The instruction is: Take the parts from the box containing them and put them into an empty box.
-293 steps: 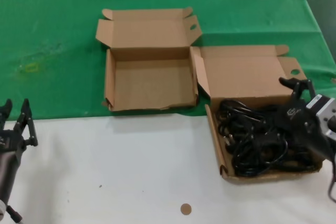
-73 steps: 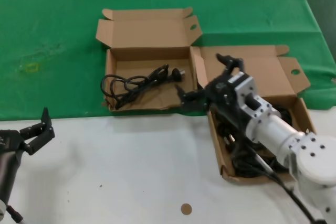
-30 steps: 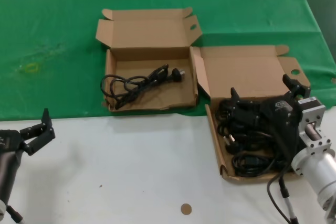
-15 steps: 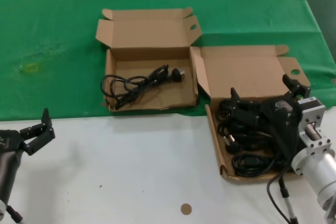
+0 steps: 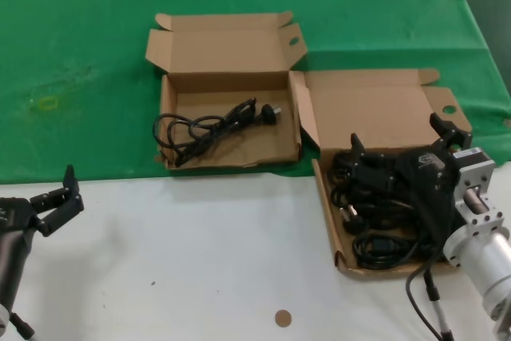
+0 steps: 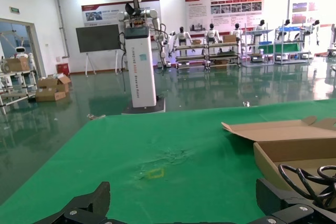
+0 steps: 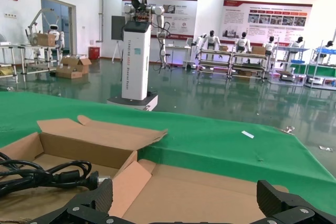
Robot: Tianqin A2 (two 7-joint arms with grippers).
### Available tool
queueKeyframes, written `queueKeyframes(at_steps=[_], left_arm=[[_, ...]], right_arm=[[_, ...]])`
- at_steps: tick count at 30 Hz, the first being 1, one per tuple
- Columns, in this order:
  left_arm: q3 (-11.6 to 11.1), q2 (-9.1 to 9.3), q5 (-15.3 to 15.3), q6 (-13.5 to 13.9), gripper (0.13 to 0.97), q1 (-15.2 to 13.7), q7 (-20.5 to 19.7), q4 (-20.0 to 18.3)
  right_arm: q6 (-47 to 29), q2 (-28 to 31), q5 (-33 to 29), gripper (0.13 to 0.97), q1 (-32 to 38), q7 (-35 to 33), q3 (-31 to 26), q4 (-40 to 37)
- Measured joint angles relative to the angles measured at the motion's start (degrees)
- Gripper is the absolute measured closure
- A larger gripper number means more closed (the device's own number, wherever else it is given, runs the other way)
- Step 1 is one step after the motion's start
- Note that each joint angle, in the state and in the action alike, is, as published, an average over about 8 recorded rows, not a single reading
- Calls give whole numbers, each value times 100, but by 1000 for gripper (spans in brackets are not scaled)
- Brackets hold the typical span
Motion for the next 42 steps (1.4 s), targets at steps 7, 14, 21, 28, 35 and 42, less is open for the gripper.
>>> queueKeyframes(at_steps=[7,14,21,28,35,42], left_arm=[[0,0,0,0,132,0,0,0],[0,0,0,0,132,0,0,0],[0,0,0,0,132,0,0,0],[0,0,0,0,132,0,0,0],[0,0,0,0,132,0,0,0],[0,0,0,0,132,0,0,0]], right_arm=[[0,0,0,129,0,0,0,0],[0,0,0,129,0,0,0,0],[0,0,0,129,0,0,0,0],[0,0,0,129,0,0,0,0],[0,0,0,129,0,0,0,0],[0,0,0,129,0,0,0,0]])
